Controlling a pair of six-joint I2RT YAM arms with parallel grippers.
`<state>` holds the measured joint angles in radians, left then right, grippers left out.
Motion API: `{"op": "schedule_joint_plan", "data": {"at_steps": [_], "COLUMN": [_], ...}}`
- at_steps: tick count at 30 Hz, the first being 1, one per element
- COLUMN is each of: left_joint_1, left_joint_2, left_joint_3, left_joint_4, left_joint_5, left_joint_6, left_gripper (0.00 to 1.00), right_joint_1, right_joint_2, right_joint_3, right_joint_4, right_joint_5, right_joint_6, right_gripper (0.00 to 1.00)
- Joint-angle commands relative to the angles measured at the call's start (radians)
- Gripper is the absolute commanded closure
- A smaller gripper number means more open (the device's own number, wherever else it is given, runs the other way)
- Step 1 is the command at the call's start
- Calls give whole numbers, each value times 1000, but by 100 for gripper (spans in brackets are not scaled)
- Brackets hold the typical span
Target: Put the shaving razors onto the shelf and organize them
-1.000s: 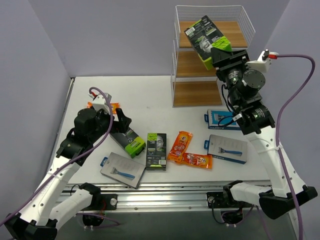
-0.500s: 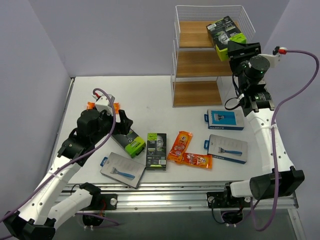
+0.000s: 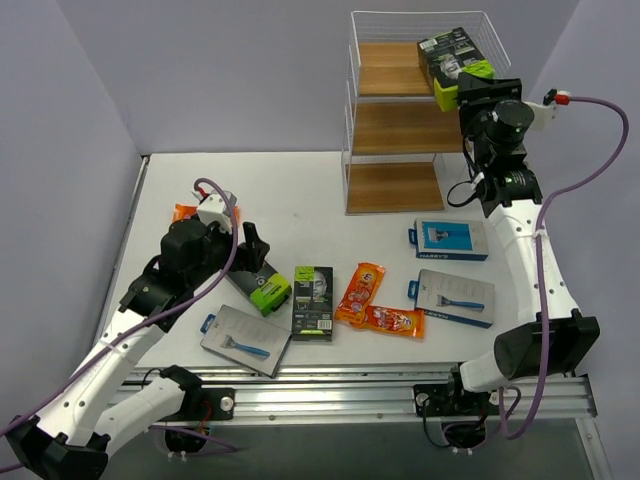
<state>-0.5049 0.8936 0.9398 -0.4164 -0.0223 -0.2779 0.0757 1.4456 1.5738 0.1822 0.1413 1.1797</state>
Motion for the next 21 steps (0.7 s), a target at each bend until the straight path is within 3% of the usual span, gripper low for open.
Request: {"op": "schedule_joint_plan", "data": {"at_steps": [1, 21], "left_joint_1": [-7, -11], "left_joint_2": [1, -1], "left_joint_3": [44, 42], "left_joint_4": [1, -4], "left_joint_5": [-13, -34], "left_joint_6": [13, 19], "left_gripper": [6, 6], "right_joint_1": [-13, -34], "right_joint_2": [5, 165], "right_joint_3": [78, 213], "right_joint_4": [106, 62], "right_joint_5": [73, 89], "right_joint_6": [40, 138], "right_gripper": [100, 99]}}
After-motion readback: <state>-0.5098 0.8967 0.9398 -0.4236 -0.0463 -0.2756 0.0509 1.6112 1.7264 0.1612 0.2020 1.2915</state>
